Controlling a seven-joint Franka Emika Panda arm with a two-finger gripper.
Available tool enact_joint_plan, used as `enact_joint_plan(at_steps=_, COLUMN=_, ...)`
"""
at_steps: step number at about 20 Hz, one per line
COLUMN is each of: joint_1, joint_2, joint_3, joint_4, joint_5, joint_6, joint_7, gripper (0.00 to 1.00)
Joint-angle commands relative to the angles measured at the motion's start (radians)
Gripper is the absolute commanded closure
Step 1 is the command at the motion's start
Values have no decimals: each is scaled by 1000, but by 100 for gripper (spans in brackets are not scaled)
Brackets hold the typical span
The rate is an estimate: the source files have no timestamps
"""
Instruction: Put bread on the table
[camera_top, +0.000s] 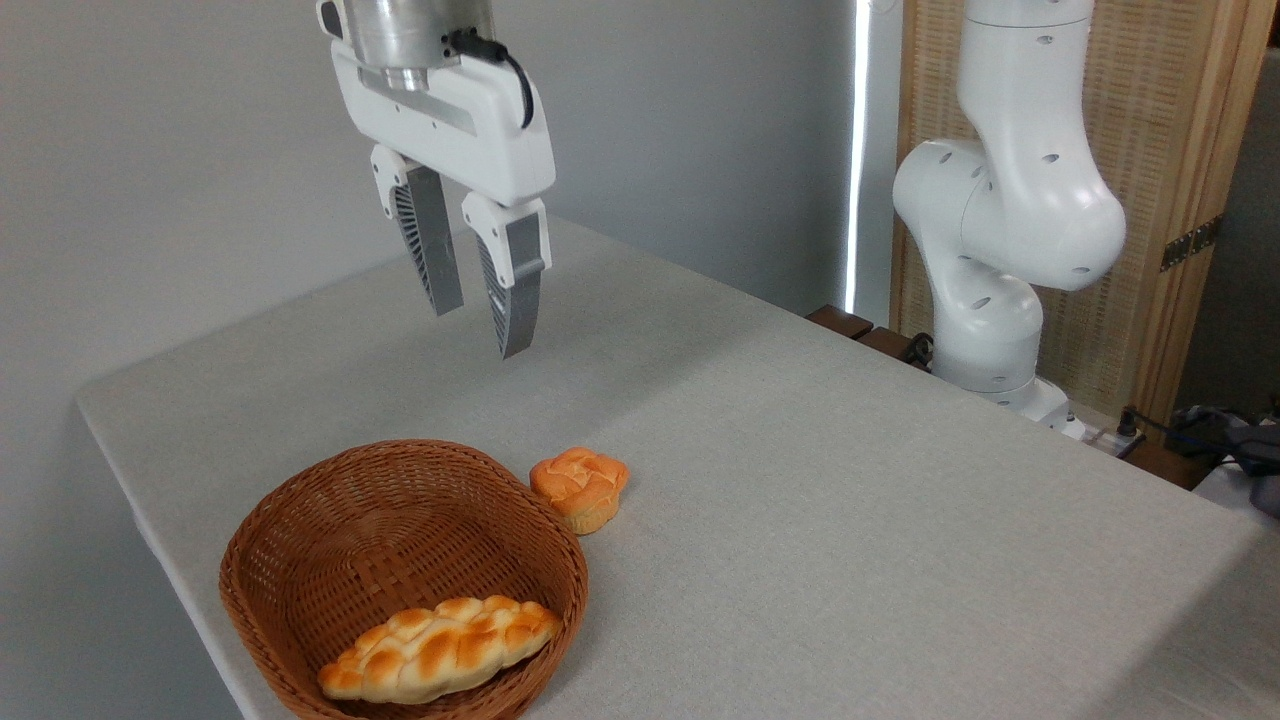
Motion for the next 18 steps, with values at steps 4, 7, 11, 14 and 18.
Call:
enact_joint_plan(at_steps=4, joint_1=11, joint_2=14, joint_3=-6, joint_4=35, joint_5=16, joint_6=-38, joint_7=-17, gripper=0)
enact_joint_plan(at_steps=7, joint_1=11, joint_2=14, joint_3=-11, joint_4=37, joint_5=48, joint_6=-38, joint_7=-15, gripper=0)
enact_joint_plan(at_steps=11, joint_1=11, joint_2=14, joint_3=-15, joint_4=38, joint_5=85, joint_6=-40, joint_7=-17, gripper=0)
enact_joint_plan(at_steps=14, joint_1=11, joint_2=14, joint_3=-14, joint_4=38, joint_5=85, joint_6=-51, joint_7=-15, gripper=0)
enact_joint_plan(at_steps=18, joint_1=11, joint_2=15, joint_3=-14, joint_4=38, joint_5=84, joint_6=-52, joint_7=-12, gripper=0)
